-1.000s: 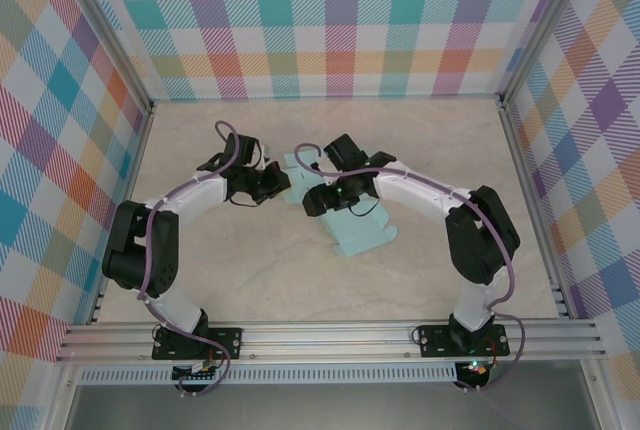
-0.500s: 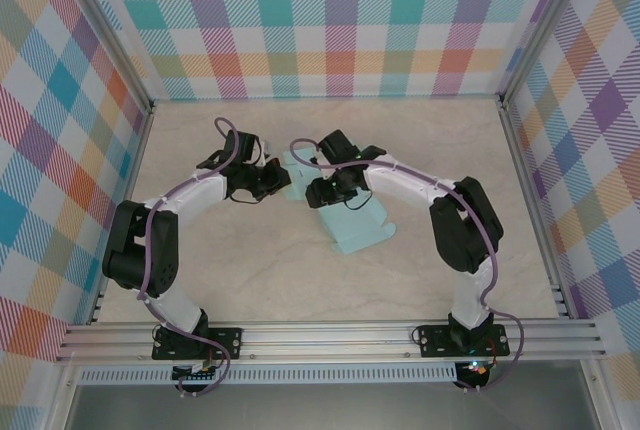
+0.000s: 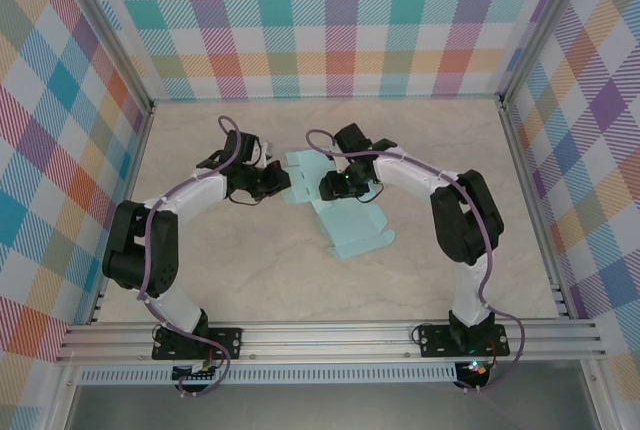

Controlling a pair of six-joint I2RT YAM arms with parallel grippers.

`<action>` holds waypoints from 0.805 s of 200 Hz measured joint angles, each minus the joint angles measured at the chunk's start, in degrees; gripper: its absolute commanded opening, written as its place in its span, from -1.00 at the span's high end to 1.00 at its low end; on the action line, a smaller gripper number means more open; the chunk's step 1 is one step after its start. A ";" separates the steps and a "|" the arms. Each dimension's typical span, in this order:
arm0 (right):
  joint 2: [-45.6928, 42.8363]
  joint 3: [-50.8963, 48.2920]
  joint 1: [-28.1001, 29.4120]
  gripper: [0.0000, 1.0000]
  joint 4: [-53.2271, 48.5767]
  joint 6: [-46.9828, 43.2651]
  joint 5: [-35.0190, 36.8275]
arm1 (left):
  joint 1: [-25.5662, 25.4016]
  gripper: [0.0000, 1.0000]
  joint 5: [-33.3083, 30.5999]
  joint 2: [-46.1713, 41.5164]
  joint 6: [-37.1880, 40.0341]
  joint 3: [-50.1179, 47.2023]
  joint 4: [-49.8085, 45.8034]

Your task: Fold the paper box

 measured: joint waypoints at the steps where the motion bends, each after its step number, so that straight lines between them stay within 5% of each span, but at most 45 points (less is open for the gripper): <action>1: 0.00 0.00 0.00 -0.03 0.00 0.02 -0.02 | 0.00 1.00 0.00 0.02 0.00 0.00 0.02; 78: -0.79 5.92 -4.92 -0.32 -0.35 15.17 -9.33 | -0.11 1.00 1.57 0.66 2.86 0.00 1.53; 161: 8.63 30.32 -0.55 -0.53 -6.51 17.33 -3.72 | -1.68 1.00 2.62 0.57 8.26 0.00 1.73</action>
